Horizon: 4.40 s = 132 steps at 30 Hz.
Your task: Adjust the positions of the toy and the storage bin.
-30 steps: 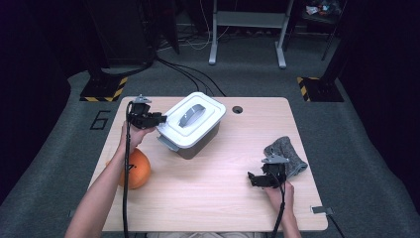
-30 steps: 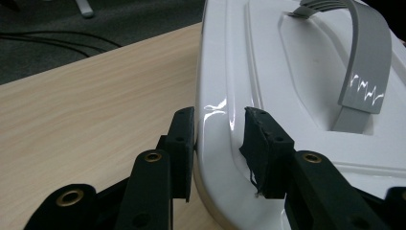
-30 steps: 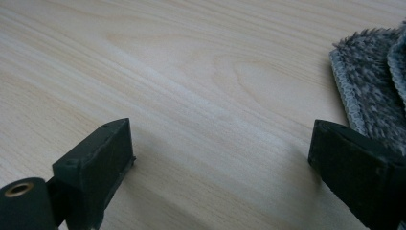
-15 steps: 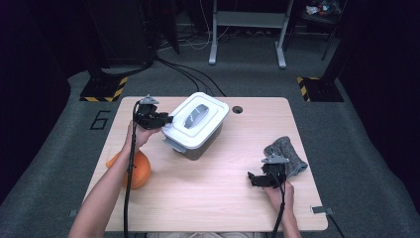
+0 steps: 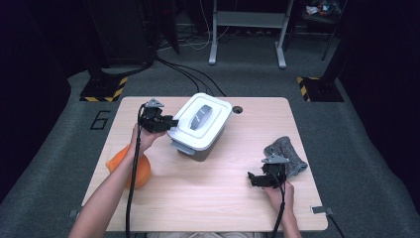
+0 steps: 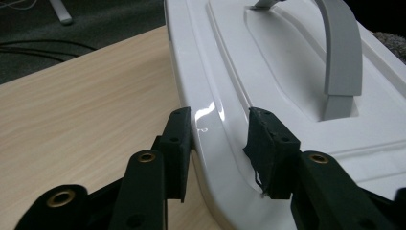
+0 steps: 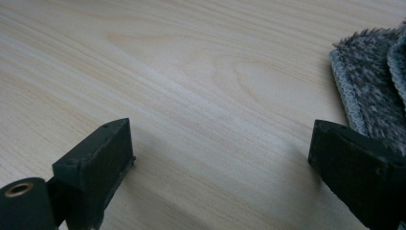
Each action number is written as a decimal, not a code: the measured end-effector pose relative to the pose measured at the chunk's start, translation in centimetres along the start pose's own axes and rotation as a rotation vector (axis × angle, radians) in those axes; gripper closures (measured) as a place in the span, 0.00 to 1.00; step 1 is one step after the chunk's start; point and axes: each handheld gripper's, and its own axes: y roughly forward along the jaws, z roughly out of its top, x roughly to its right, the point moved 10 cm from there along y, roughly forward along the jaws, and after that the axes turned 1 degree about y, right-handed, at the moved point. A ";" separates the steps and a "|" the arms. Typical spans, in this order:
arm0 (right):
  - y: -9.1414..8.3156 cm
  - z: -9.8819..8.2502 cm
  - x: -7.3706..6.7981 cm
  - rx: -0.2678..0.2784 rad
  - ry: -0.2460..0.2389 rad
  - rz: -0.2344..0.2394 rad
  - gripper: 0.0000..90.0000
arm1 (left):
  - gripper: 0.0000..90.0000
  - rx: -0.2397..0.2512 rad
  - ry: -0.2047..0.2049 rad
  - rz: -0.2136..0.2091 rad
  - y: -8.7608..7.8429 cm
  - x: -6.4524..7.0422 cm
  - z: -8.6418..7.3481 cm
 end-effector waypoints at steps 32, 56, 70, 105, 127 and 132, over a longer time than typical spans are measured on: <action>-0.1 0.0 0.1 -0.005 -0.001 0.000 0.08 | 0.51 0.005 -0.015 -0.017 -0.2 5.2 -1.0; -0.1 0.0 0.2 -0.003 -0.004 -0.003 0.09 | 0.45 0.033 0.042 -0.050 1.6 10.2 -0.2; -0.1 0.0 0.2 0.000 0.001 0.001 0.09 | 0.27 0.077 0.126 0.051 0.4 10.7 -0.4; -2.5 2.9 8.0 -0.045 0.094 -0.184 0.04 | 0.09 -0.106 0.236 0.067 -1.0 14.3 -17.4; -1.2 0.8 10.6 -0.079 0.155 -0.212 0.72 | 0.10 -0.094 0.175 0.097 -1.8 12.6 -18.9; -1.3 0.8 10.8 -0.071 0.137 -0.242 0.80 | 0.10 -0.095 0.176 0.110 -1.9 12.5 -18.9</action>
